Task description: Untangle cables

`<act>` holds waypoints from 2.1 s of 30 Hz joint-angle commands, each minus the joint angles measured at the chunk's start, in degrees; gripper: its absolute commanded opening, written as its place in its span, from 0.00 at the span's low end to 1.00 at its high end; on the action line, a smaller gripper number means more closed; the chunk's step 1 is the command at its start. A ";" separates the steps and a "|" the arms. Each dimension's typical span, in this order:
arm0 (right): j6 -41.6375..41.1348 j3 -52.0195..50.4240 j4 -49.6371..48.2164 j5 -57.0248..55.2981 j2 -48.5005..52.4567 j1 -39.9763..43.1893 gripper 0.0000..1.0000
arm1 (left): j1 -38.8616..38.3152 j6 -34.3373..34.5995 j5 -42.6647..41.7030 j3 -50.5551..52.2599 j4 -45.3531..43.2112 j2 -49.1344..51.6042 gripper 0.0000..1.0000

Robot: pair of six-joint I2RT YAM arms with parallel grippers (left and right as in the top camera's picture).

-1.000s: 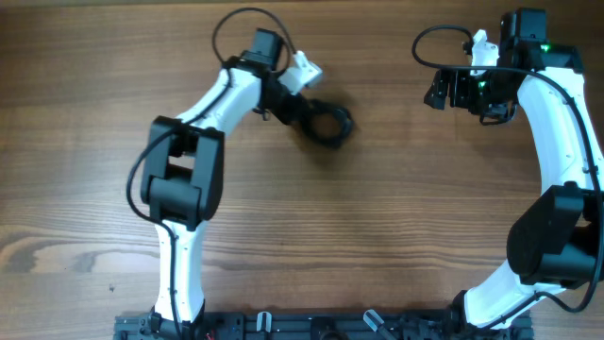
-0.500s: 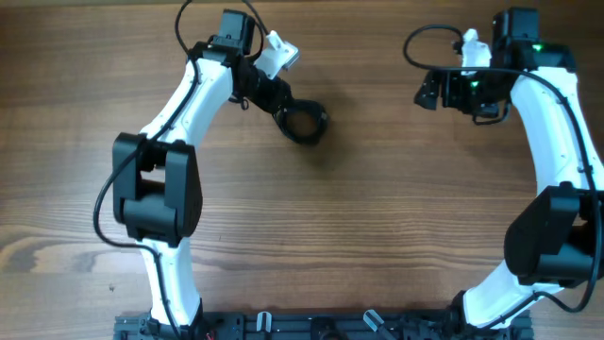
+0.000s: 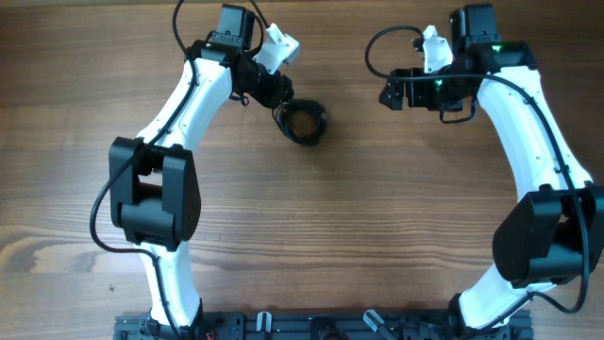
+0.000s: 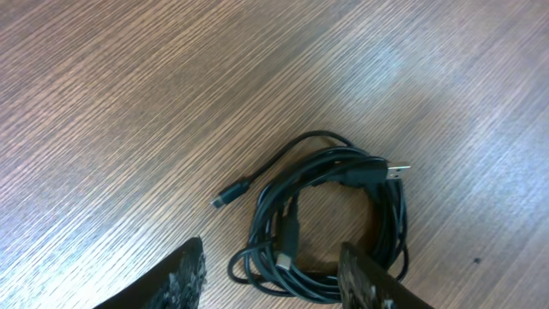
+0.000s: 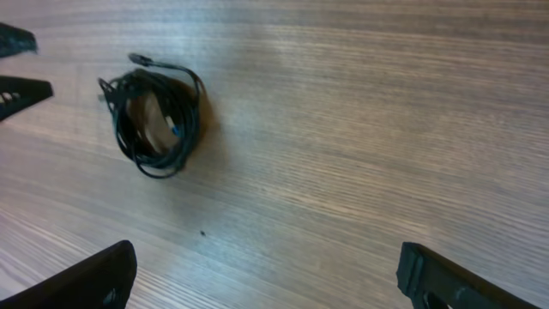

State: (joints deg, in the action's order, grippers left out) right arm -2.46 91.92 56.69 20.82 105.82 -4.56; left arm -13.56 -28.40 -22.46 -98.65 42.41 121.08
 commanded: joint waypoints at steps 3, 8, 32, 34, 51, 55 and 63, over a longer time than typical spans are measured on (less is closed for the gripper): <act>-6.97 -0.55 -4.50 -7.32 1.31 -5.22 1.00 | 0.20 2.01 8.39 -0.63 -0.61 0.66 0.50; -9.57 -0.55 -6.82 -12.46 1.57 -8.02 1.00 | 0.44 3.61 10.82 -0.61 -0.35 0.66 0.50; -10.56 -0.55 -3.87 -15.89 1.62 -7.37 1.00 | 2.71 -9.31 -2.58 -0.57 -0.68 6.88 0.37; -10.05 -0.55 -3.56 -15.87 1.62 -7.37 1.00 | 3.89 -9.31 -2.58 -0.57 -1.57 6.99 0.37; -9.94 -0.55 -3.54 -14.80 1.62 -7.37 1.00 | 5.51 -11.72 -10.60 -0.57 0.63 8.85 0.38; -9.92 -0.55 -3.52 -14.80 1.62 -7.37 1.00 | 4.98 -11.72 -11.41 -0.57 0.44 8.92 0.37; -9.94 -0.55 -3.26 -14.80 1.60 -7.37 1.00 | 4.66 -11.72 -11.61 -0.57 -0.04 9.09 0.34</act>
State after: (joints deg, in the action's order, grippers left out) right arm -13.19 91.83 53.15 5.93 105.86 -12.16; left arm -8.69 -38.81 -32.56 -98.65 42.57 129.05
